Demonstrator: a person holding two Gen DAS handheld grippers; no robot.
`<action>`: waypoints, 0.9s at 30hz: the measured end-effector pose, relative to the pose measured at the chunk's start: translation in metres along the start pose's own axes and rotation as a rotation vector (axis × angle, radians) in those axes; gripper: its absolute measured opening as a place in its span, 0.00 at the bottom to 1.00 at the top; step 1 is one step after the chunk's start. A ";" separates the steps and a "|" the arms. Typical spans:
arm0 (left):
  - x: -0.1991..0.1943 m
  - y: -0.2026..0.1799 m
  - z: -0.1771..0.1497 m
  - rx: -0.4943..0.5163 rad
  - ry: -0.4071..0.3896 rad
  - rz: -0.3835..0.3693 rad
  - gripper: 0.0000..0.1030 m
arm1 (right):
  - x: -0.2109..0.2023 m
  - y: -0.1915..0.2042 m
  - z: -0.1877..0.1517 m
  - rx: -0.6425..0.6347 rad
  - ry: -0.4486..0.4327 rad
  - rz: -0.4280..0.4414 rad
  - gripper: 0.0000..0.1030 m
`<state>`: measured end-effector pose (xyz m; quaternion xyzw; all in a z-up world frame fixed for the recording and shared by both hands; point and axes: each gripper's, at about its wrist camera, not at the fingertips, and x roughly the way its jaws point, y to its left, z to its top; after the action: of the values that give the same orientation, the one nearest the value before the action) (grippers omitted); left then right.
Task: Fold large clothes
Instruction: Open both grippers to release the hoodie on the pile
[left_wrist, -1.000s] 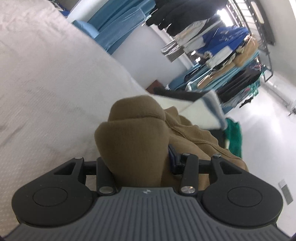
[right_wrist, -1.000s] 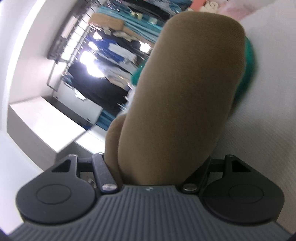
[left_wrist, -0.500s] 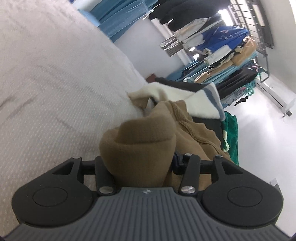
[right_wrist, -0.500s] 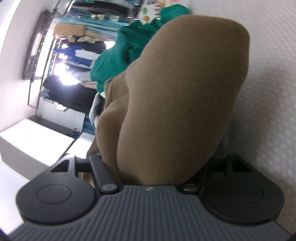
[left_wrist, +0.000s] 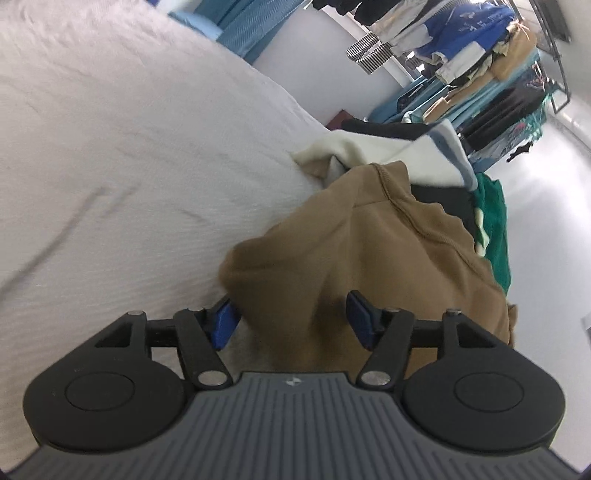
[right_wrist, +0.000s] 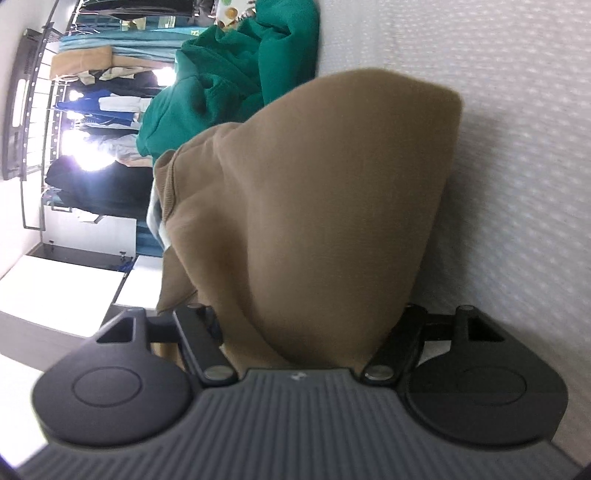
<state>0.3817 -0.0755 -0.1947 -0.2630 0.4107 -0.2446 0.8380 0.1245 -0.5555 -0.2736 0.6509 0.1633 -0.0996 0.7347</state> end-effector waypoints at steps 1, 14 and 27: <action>-0.007 0.001 -0.002 0.002 -0.004 0.007 0.66 | -0.005 0.002 -0.001 -0.008 0.004 -0.018 0.73; -0.121 -0.091 0.001 0.227 -0.178 0.044 0.66 | -0.105 0.108 -0.025 -0.423 -0.084 -0.150 0.80; -0.233 -0.217 -0.046 0.518 -0.332 0.106 0.66 | -0.149 0.248 -0.139 -0.954 -0.203 -0.058 0.81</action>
<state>0.1758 -0.1018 0.0508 -0.0551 0.2055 -0.2508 0.9444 0.0598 -0.3950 -0.0031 0.2236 0.1362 -0.0968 0.9602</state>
